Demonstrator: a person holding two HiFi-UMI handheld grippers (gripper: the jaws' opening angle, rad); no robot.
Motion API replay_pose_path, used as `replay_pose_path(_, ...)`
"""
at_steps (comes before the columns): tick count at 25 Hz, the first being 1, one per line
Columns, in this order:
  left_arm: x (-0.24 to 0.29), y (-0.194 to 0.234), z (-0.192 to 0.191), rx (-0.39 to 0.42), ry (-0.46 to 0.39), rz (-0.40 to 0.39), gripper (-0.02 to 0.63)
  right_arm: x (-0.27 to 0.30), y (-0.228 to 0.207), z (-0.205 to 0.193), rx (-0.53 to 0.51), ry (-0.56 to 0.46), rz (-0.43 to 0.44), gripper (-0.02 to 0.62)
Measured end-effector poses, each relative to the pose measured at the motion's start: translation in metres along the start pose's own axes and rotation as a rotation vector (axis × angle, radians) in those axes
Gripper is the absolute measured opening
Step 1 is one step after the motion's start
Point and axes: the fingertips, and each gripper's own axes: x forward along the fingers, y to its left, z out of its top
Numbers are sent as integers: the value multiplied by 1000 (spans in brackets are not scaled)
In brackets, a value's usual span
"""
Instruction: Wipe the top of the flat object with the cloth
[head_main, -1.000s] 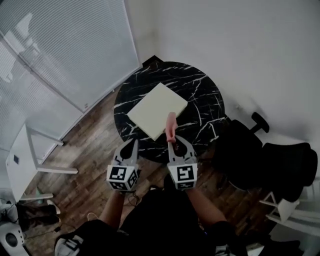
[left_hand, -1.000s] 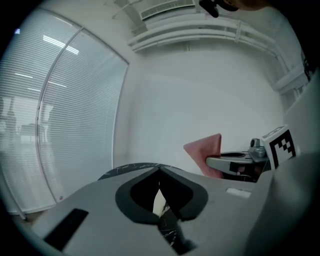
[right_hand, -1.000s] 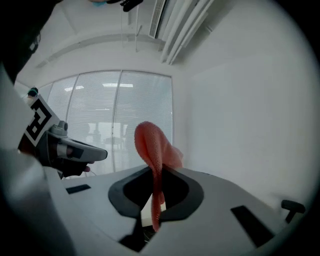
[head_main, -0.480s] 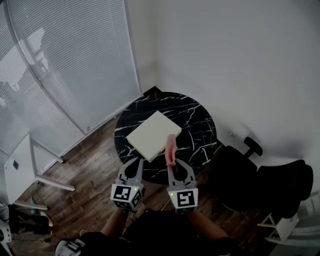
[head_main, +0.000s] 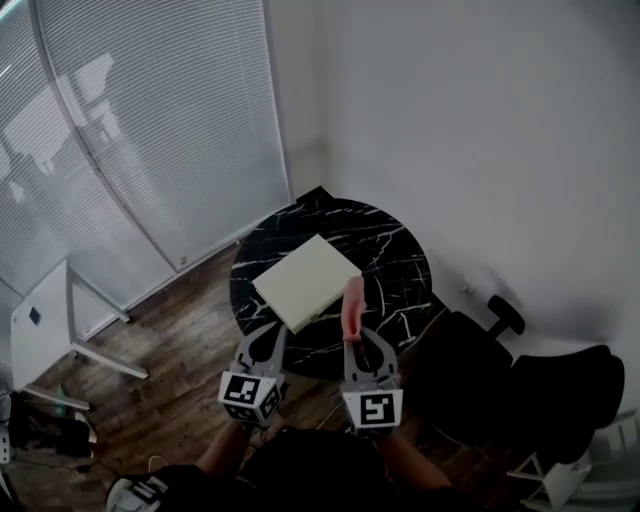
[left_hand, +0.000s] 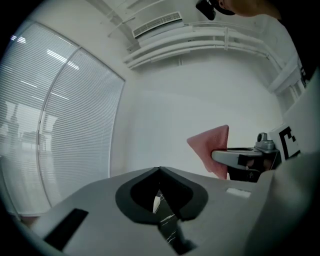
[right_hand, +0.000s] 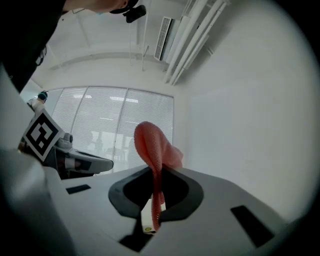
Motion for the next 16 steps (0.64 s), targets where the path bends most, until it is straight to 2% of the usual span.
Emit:
replay_pose_path(9, -15, 21, 4, -4, -4, 65, -2, -4, 1, 1, -2, 14, -1, 13)
replay_pose_path(16, -26, 18, -1, -15, 10, 60, -2, -12, 6, -2, 9, 22, 2, 13)
